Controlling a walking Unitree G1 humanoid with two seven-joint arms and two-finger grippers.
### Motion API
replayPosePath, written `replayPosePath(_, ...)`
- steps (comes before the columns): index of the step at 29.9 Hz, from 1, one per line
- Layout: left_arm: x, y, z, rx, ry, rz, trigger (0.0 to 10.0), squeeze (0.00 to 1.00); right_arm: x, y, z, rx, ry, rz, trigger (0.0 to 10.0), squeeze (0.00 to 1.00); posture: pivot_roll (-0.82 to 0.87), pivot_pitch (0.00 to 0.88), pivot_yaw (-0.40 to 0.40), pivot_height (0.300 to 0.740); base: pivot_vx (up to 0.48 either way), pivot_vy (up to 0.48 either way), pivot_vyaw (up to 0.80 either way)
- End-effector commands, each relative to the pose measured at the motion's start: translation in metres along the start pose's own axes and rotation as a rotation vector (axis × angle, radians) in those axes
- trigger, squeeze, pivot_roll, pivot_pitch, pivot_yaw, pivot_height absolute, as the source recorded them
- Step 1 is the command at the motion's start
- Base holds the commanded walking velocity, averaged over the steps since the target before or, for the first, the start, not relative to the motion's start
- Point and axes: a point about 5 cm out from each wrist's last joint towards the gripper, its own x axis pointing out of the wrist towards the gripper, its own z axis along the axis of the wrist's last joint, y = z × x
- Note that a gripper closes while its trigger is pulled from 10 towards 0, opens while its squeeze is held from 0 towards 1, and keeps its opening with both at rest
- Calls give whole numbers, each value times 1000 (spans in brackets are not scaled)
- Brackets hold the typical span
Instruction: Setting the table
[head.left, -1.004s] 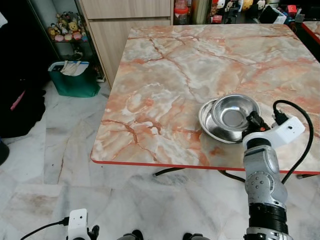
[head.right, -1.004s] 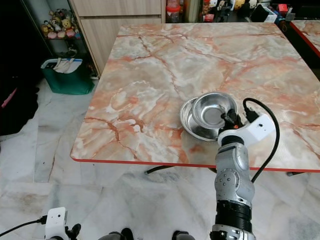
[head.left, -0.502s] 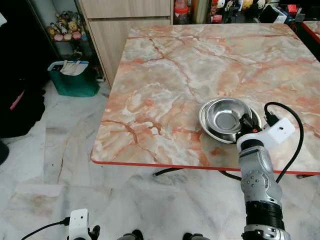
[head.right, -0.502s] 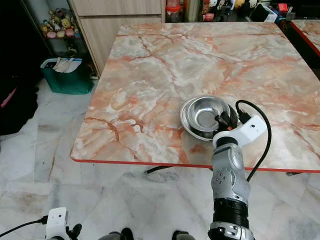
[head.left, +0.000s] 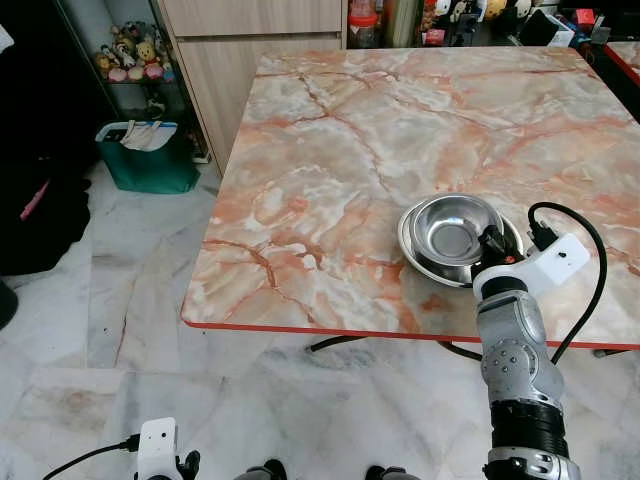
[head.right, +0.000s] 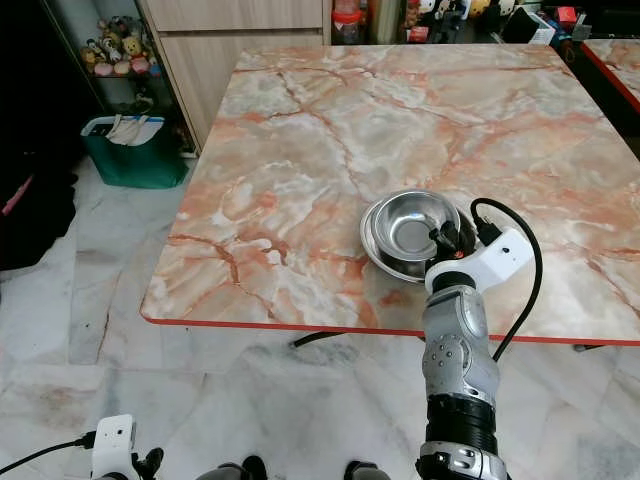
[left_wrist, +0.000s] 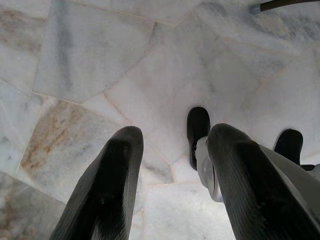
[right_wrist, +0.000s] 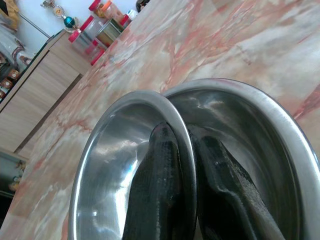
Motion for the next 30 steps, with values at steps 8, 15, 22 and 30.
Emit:
replayPosePath(8,-2,5,-7,-8,21,14,10000,0,1,6,-1,3,-7,1,10000,0,-23,175,36,740,0,0,0)
replayPosePath(15,-6,17,-11,-9,36,30,10000,0,1,6,-1,9,-10,-3,10000,0,-22,166,37,740,0,0,0)
replayPosePath(22,-4,12,-9,-8,30,24,10000,0,1,9,0,14,-12,3,10000,0,-21,150,38,740,0,0,0)
replayPosePath(30,-3,7,-6,-11,16,16,10000,0,1,16,7,8,-38,16,10000,0,-20,150,36,740,0,0,0)
